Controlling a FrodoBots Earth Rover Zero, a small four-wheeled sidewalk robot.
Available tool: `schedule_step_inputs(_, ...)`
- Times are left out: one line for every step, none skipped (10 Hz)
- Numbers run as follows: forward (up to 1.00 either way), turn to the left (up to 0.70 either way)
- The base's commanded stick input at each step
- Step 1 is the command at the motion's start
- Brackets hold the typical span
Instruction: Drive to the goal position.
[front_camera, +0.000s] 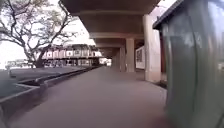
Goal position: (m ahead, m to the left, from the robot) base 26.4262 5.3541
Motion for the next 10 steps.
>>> schedule_step_inputs(0.70,0.00)
schedule_step_inputs(0.70,0.00)
schedule_step_inputs(0.70,0.26)
schedule_step_inputs(0.70,0.33)
schedule_step_inputs(0.70,0.25)
schedule_step_inputs(0.70,0.09)
schedule_step_inputs(0.70,0.00)
schedule_step_inputs(0.70,0.00)
schedule_step_inputs(0.70,0.00)
schedule_step_inputs(0.70,0.00)
